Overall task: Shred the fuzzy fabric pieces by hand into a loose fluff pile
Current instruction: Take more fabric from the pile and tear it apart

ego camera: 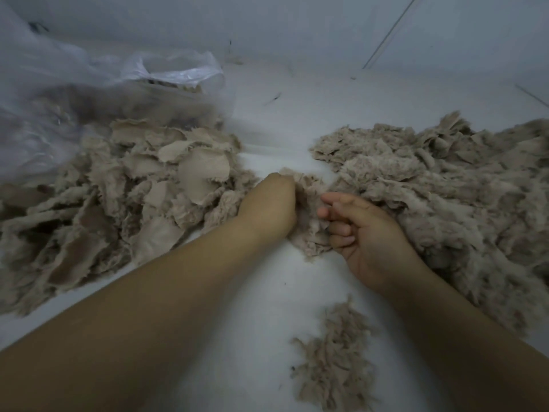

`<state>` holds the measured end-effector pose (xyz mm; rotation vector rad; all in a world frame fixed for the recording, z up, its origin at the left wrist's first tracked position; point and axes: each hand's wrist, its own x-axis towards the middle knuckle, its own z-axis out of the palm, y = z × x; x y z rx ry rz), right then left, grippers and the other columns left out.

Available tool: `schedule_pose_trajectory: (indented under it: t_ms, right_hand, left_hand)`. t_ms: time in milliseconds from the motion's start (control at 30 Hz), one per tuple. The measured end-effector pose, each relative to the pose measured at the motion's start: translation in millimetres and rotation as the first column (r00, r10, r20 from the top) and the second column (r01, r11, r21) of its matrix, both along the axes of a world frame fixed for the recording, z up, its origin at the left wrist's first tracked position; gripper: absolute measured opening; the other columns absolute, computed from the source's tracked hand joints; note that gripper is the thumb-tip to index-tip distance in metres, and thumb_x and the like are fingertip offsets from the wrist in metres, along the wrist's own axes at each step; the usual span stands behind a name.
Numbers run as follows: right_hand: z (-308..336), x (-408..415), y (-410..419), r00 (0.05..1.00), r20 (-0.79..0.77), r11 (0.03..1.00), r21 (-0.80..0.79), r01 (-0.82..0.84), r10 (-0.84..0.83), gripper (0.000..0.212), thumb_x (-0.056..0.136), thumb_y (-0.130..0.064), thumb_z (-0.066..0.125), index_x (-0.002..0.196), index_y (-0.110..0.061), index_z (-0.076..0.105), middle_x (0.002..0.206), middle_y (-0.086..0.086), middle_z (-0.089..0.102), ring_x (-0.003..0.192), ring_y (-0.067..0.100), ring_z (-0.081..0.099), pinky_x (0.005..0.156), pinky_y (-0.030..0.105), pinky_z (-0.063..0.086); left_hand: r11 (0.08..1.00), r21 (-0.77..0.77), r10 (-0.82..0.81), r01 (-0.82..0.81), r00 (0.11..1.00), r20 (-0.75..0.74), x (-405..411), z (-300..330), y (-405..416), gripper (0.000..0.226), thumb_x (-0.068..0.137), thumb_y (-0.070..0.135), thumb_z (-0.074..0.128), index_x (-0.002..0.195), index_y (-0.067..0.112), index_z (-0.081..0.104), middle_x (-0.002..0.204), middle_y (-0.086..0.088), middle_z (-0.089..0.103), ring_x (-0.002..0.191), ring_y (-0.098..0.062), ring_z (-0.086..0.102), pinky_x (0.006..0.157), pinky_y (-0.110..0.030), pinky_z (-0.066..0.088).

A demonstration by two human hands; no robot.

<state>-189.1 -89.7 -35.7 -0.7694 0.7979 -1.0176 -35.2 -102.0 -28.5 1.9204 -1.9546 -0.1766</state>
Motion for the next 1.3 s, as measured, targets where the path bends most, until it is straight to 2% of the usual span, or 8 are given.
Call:
schedule_pose_trajectory:
  t_ms: [167,333,500,633,767,900,1133,1300]
  right_hand:
    - [0,-3,0,0.986,-0.095,0.99,0.023,-0.137,0.139,0.025,0.101,-0.006,0.043,0.112,-0.007,0.065,0.113,0.016,0.072,0.041,0.001,0.038,0.036,0.01,0.03]
    - [1,1,-2,0.989,-0.116,0.995,0.054,-0.083,0.089,0.022,0.101,-0.005,0.043,0.108,-0.003,0.064,0.119,0.019,0.066,0.041,0.001,0.039,0.037,0.01,0.03]
    - [0,0,-4,0.995,-0.049,0.993,0.079,-0.085,0.089,0.022,0.1,-0.005,0.043,0.108,0.0,0.062,0.113,0.02,0.069,0.041,0.0,0.038,0.036,0.01,0.031]
    - [1,-4,-9,0.994,0.02,0.982,0.152,-0.111,0.109,0.025,0.098,-0.01,0.046,0.114,0.001,0.062,0.118,0.019,0.069,0.041,0.001,0.04,0.036,0.01,0.032]
    - [1,-6,-11,0.994,0.039,0.973,0.202,-0.111,0.105,0.027,0.097,-0.011,0.047,0.116,0.002,0.061,0.117,0.019,0.069,0.041,0.002,0.04,0.036,0.011,0.033]
    - [4,-2,-9,0.988,-0.003,0.972,0.176,-0.154,0.157,0.029,0.09,-0.021,0.054,0.106,-0.001,0.066,0.095,0.012,0.076,0.039,0.001,0.039,0.034,0.01,0.031]
    - [4,-2,-3,0.987,-0.049,0.988,0.027,-0.151,0.152,0.013,0.086,-0.017,0.057,0.081,-0.004,0.058,0.061,0.0,0.05,0.039,0.0,0.038,0.034,0.008,0.028]
    - [2,0,-4,0.988,-0.101,0.993,0.013,-0.113,0.114,0.015,0.091,-0.002,0.052,0.08,0.0,0.062,0.054,0.0,0.057,0.037,0.0,0.038,0.033,0.009,0.029]
  left_hand:
    - [0.992,-0.127,-0.014,0.012,1.0,-0.02,2,-6,8,0.014,0.084,0.003,0.055,0.082,0.009,0.066,0.078,-0.005,0.044,0.079,-0.029,0.052,0.065,-0.031,0.032]
    - [0.977,-0.211,-0.012,-0.013,0.993,-0.116,3,-16,27,0.012,0.081,-0.005,0.053,0.078,0.0,0.064,0.086,-0.016,0.06,0.081,-0.03,0.055,0.07,-0.031,0.04]
    - [0.982,-0.138,0.095,-0.125,0.973,-0.209,0,-9,13,0.044,0.084,0.005,0.056,0.127,0.007,0.046,0.122,-0.014,0.044,0.099,-0.031,0.052,0.073,-0.029,0.037]
    - [0.997,-0.048,0.054,-0.053,0.998,0.016,-7,-4,2,0.015,0.084,0.003,0.052,0.089,0.015,0.045,0.099,-0.007,0.038,0.085,-0.035,0.056,0.06,-0.037,0.035]
    - [0.982,-0.162,0.066,-0.093,0.985,-0.162,2,-12,5,0.013,0.079,-0.004,0.054,0.079,0.009,0.051,0.088,-0.007,0.047,0.081,-0.031,0.054,0.063,-0.039,0.04]
    - [0.919,-0.355,-0.06,-0.171,0.829,-0.556,-11,-9,28,0.013,0.084,-0.005,0.058,0.076,0.006,0.057,0.076,-0.005,0.059,0.074,-0.019,0.057,0.066,-0.036,0.047]
    - [0.855,-0.514,-0.383,0.07,0.753,-0.535,-24,-21,53,0.021,0.068,-0.021,0.055,0.072,-0.002,0.062,0.086,-0.009,0.064,0.086,-0.014,0.06,0.075,-0.024,0.051]
    - [0.963,-0.263,-0.199,-0.054,0.516,-0.833,-16,-21,51,0.027,0.077,0.027,0.075,0.088,0.012,0.056,0.082,-0.005,0.056,0.066,-0.013,0.054,0.055,-0.028,0.046]
